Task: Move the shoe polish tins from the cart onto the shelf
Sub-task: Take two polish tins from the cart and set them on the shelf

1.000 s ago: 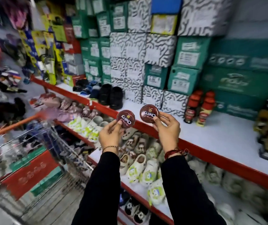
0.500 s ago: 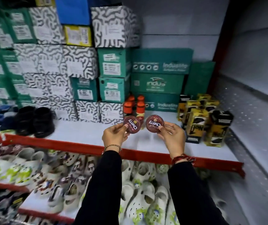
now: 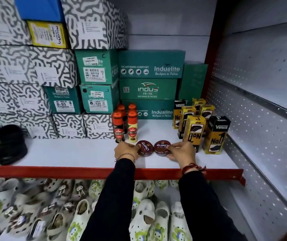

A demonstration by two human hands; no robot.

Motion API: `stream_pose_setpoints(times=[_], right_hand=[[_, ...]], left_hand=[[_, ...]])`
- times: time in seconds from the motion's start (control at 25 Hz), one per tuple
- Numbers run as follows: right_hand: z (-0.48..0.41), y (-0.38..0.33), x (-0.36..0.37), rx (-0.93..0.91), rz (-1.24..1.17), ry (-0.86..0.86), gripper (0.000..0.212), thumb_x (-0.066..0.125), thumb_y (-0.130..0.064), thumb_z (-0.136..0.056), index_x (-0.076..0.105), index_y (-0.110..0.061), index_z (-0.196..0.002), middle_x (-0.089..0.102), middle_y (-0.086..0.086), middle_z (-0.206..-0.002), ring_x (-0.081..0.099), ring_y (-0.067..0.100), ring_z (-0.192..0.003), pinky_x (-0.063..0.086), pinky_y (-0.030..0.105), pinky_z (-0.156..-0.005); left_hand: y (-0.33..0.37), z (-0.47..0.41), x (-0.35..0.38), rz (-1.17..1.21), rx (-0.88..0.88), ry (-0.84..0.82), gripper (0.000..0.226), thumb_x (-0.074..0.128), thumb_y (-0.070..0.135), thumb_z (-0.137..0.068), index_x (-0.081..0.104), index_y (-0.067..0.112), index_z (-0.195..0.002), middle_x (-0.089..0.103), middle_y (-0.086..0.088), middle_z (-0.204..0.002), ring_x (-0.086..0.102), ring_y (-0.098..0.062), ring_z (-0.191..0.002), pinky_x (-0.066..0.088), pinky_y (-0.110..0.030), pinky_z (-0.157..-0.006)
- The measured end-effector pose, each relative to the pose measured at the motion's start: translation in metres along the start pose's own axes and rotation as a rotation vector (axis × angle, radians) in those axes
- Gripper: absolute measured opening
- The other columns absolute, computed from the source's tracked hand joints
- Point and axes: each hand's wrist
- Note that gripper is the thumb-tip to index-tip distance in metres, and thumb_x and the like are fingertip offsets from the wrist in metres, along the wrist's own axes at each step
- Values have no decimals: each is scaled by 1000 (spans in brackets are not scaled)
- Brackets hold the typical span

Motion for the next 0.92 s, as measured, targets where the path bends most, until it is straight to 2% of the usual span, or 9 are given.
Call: stream_pose_setpoints(times=[0.12,0.2,0.32,0.48,0.68,0.76,0.8,0.88,0.92], right_hand=[[-1,-6,1,-50,179,31,15,77,-10,-81,71,-4,-69,76,20,-71,77,29,-61,65,45,-69],[-2,-8,2,-88,280,52,17,78,-12,-79,71,-6,-65,77,20,-74,78,32,-72,63,48,-77],[1,-10,4,-132,409,62,18,77,-16,-80,77,1,-86,78,21,-88,76,37,-87,62,46,-83],[18,-21,6,-241,609,131,31,69,-31,-88,77,-2,-96,77,18,-100,73,35,-93,59,35,-81],[36,-32,5,-499,562,89,40,55,-34,-97,66,-10,-127,68,13,-129,65,31,-116,51,35,-96],[43,-37,11,-638,557,-2,45,46,-35,-101,54,-13,-139,55,9,-146,52,27,-134,42,37,-109],[46,-38,16,-693,578,-32,50,42,-36,-102,46,-15,-146,44,7,-156,40,25,-145,32,38,-117],[56,-44,28,-797,646,-59,58,37,-40,-103,28,-18,-156,20,2,-167,10,22,-157,6,43,-126],[62,-46,35,-847,671,-66,61,35,-42,-103,23,-19,-158,12,0,-169,0,22,-158,-3,46,-125]], left_hand=[[8,-2,2,-85,-1,11,36,80,25,-79,75,-6,-98,76,-26,-101,75,-38,-96,60,-46,-91],[11,-2,4,-156,4,13,41,79,26,-80,73,-5,-105,75,-25,-107,74,-39,-99,60,-45,-91],[12,0,5,-175,2,-5,42,78,23,-81,70,-4,-111,73,-25,-112,72,-39,-103,59,-46,-92],[17,14,-3,-279,65,84,36,71,32,-86,74,4,-108,75,-19,-110,72,-37,-103,57,-38,-94],[30,40,-25,-358,410,166,32,52,32,-97,71,16,-117,74,-13,-115,68,-34,-107,49,-33,-84],[32,47,-37,-379,570,167,35,46,31,-100,65,16,-126,68,-11,-127,64,-31,-115,48,-33,-90],[32,50,-43,-419,636,177,39,44,31,-101,60,18,-133,61,-9,-138,58,-29,-126,45,-35,-102],[31,59,-58,-540,720,238,47,40,32,-101,47,20,-147,42,-3,-157,35,-24,-149,23,-41,-122],[28,63,-68,-585,747,277,50,38,33,-101,42,21,-150,35,-1,-162,25,-22,-154,15,-44,-126]])
Point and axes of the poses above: each hand's wrist, its own z-axis away from the middle knuckle, its own x-axis out of the palm, y = z × x
